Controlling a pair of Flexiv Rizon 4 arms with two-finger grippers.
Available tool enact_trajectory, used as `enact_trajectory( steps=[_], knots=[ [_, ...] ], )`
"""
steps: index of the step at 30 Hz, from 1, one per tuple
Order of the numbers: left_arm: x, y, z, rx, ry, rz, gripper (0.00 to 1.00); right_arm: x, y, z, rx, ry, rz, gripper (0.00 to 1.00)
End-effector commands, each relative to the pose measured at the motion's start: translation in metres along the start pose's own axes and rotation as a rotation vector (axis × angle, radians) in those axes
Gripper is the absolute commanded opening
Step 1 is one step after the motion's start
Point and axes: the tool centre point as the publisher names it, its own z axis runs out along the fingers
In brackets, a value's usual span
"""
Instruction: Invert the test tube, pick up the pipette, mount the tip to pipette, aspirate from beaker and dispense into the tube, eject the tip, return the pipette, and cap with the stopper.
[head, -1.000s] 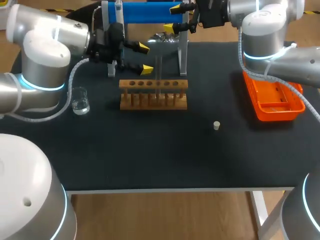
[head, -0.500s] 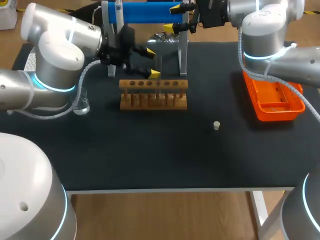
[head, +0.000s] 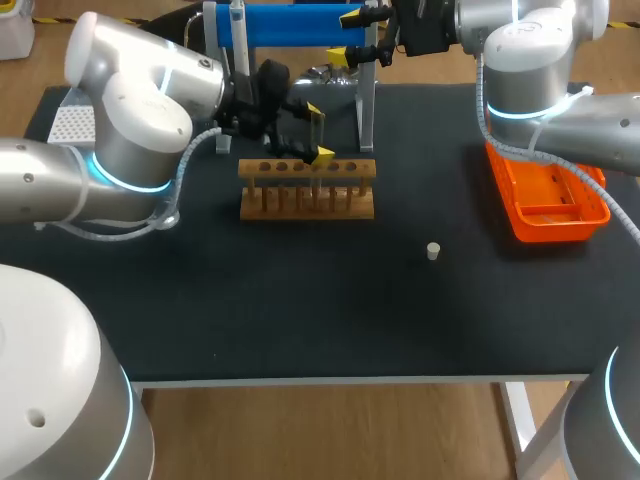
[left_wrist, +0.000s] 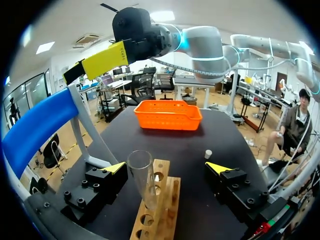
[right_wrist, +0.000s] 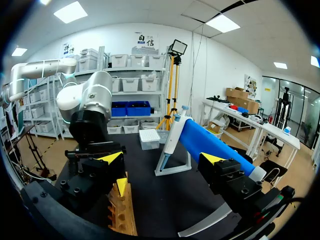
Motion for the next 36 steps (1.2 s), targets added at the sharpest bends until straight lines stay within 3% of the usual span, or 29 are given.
enact_trajectory(
  steps=[1, 15, 36],
  knots=[
    [-0.002, 0.000, 0.013, -0.011, -0.006, -0.001, 1.00, 0.000, 0.000, -0.001, 0.001, 0.001, 0.000, 1.00],
    [-0.004, 0.007, 0.029, -0.019, 0.010, -0.002, 1.00, 0.000, 0.000, -0.001, 0.001, 0.001, 0.000, 1.00],
    [-0.014, 0.017, 0.029, -0.024, 0.002, 0.012, 1.00, 0.000, 0.000, -0.001, 0.001, 0.001, 0.000, 1.00]
  ],
)
